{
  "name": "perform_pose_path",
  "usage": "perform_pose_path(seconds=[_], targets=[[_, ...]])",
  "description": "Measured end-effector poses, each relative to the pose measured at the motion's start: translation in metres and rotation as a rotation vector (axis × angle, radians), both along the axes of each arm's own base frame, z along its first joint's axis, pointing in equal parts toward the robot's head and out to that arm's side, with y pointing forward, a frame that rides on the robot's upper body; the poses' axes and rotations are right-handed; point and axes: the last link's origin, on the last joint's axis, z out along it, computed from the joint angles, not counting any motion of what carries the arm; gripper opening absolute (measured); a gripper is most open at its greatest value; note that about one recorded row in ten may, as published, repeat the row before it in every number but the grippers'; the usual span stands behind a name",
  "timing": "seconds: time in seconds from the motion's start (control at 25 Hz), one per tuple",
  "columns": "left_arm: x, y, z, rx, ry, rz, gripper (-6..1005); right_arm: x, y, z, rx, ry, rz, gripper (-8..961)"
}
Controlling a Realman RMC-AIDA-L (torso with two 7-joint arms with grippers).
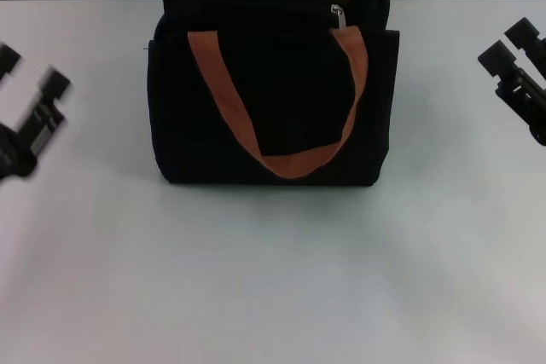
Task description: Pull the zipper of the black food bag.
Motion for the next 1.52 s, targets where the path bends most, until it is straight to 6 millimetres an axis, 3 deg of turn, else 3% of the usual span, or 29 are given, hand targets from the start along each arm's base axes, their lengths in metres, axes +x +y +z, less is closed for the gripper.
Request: perform_pose_path(seconds=[0.28,0.56,0.84,1.52], targets=[[0.010,-0.026,-0.017,-0.239,0.169,-0.231,719,-0.005,-0.010,-0.003,-0.075,-0.144,0.151,835],[0.017,-0.029,-0.040,-0.513,0.316,-0.375,718,-0.007,-0.030,-0.020,-0.297,-0.392,0.406,834],[0.018,-0.029,-0.046,-0.564,0.335,-0.387,718,0.000,-0.041,-0.035,-0.349,-0.496,0.460,833],[0.016,-0.031,-0.056,-0.619,0.366,-0.377,719,-0.003,-0.036,-0.053,-0.389,-0.500,0.426,831]])
